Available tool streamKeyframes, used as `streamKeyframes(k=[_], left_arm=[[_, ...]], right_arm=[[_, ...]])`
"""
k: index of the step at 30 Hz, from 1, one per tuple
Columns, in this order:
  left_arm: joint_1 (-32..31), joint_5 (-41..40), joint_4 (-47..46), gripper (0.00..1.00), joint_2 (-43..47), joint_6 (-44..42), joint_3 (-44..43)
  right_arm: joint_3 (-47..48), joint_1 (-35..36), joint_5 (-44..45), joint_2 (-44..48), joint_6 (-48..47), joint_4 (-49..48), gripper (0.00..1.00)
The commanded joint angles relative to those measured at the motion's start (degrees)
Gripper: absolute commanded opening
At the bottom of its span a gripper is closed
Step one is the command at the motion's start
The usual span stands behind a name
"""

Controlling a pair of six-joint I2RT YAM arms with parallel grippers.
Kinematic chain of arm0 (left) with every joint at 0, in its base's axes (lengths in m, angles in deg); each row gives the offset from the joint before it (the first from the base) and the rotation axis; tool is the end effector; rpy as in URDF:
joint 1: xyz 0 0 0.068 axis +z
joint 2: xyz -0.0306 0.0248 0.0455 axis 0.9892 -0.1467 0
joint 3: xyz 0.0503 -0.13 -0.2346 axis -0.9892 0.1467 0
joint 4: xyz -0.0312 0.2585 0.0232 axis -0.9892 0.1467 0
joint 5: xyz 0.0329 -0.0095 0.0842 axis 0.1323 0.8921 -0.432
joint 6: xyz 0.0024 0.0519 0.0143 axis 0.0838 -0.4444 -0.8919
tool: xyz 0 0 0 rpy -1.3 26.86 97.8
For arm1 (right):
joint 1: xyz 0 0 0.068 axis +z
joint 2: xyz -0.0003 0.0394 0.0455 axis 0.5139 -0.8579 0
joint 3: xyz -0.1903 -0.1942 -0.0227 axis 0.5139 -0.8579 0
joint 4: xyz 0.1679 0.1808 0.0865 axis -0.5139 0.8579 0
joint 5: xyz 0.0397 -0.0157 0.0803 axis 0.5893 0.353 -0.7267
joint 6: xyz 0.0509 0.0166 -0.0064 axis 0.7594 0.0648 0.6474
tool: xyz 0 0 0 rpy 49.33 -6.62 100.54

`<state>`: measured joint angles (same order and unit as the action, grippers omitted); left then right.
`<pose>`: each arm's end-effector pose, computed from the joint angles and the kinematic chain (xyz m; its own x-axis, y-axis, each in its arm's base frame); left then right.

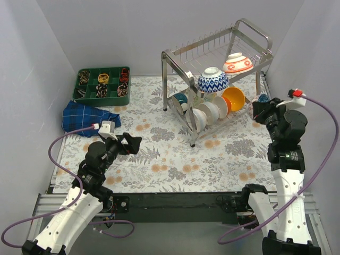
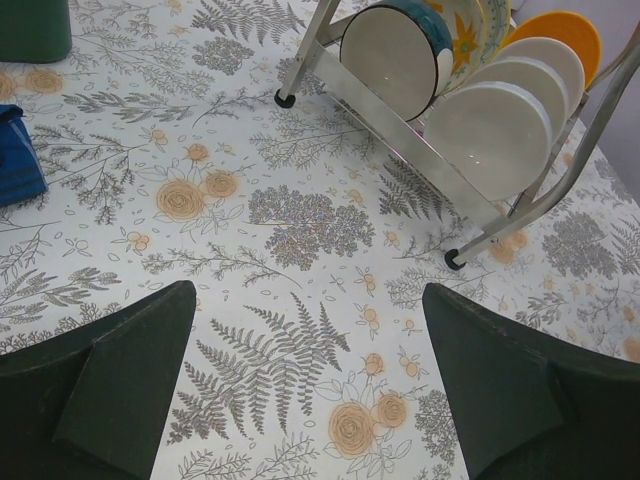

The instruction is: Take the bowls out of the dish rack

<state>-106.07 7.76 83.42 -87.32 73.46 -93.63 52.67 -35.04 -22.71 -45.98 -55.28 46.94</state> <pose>0.1221 -0.0552 0.2502 -0.4485 -0.7360 -0.5071 0.0372 0.5515 -0.8334 0.1553 -0.0091 0.4064 0.0565 0.4327 -0.8998 -0.0087 0.9014 0.4329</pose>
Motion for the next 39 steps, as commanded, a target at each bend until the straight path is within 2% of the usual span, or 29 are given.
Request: streamKeyframes(k=[1,7,12,21,22,24,27,30,34,39], left_arm=[[-0.1,0.7,0.5,0.98,-0.8,1.4,-2.8],[-0.1,2.3,0.4,0.98,-2.2,1.8,-3.4],[-0.1,2.9,0.4,0.98,-3.7,1.4,-3.5],[-0.1,7.9,0.9,0.98,-8.0,2.3,-4.3],[-0.1,8.7,1.4,0.98,-8.5,2.4,-4.7],[-0.2,11.5,1.8,0.98,-11.1,2.7,-5.6],[-0.1,13.8,3.8,0.98,-14.5,3.6,-7.2],[-0.1,17.3,6.6,0.98,-19.6,5.1,-9.7],[-0.4,22.8,9.7,0.98,-24.1,7.4,-12.4],[-1.2,28.3,10.6,0.98,-26.8,11.0,-14.2]], right_arm=[[-3.8,3.2,-3.6,3.4,-1.6,2.9,0.01],[-8.6,8.2,-11.2,3.2,-7.3,11.4,0.01],[-12.5,14.1,-12.3,2.7,-8.4,15.8,0.01],[-15.5,37.1,-4.4,-0.1,-6.1,17.7,0.01],[-15.9,41.7,-3.2,-0.5,-6.1,17.6,0.01],[-16.3,46.6,-1.5,-2.3,-6.5,16.4,0.01],[-16.4,60.1,4.5,-5.2,-8.2,13.7,0.01],[-15.4,69.1,10.7,-9.0,-10.6,10.3,0.01],[-14.5,77.7,16.3,-14.7,-16.4,4.2,0.01],[-13.2,83.2,19.9,-21.2,-22.6,-3.1,0.01]])
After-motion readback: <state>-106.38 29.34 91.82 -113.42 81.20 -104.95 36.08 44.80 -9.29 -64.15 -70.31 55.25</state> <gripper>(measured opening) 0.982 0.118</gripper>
